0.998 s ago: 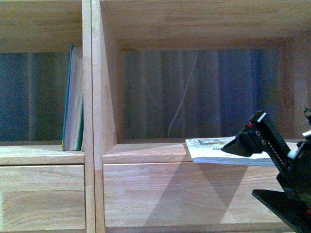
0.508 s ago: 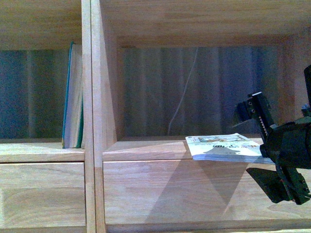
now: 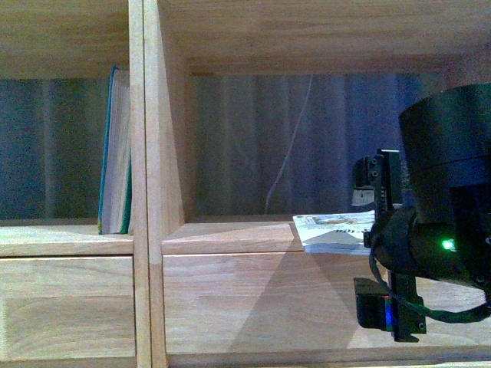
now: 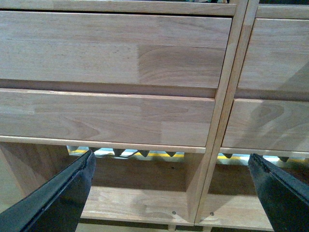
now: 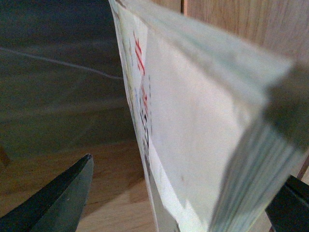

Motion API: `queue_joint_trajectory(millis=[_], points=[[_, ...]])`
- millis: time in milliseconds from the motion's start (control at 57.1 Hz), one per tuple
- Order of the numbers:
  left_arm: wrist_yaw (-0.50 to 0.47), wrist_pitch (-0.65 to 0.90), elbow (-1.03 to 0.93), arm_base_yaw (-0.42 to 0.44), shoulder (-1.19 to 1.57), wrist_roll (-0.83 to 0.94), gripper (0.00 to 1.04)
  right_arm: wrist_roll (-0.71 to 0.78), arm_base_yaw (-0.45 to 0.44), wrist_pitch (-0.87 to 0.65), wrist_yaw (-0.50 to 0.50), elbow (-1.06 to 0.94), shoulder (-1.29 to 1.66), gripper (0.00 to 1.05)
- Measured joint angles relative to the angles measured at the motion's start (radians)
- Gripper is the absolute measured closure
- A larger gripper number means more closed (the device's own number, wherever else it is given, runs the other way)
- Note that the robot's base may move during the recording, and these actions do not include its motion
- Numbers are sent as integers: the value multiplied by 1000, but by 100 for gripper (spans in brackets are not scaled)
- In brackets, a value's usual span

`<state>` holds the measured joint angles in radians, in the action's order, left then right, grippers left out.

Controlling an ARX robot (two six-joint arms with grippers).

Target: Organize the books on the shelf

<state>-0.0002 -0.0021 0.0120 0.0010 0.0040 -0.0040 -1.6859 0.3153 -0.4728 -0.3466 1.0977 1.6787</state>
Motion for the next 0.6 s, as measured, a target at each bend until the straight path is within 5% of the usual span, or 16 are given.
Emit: queue_joint_trajectory(millis=[263, 595], points=[[0, 0, 0, 0, 0, 0, 7, 68, 6, -4, -54, 77, 64, 8], [0, 0, 0, 0, 0, 0, 7, 116, 0, -36, -57, 68, 88, 62]])
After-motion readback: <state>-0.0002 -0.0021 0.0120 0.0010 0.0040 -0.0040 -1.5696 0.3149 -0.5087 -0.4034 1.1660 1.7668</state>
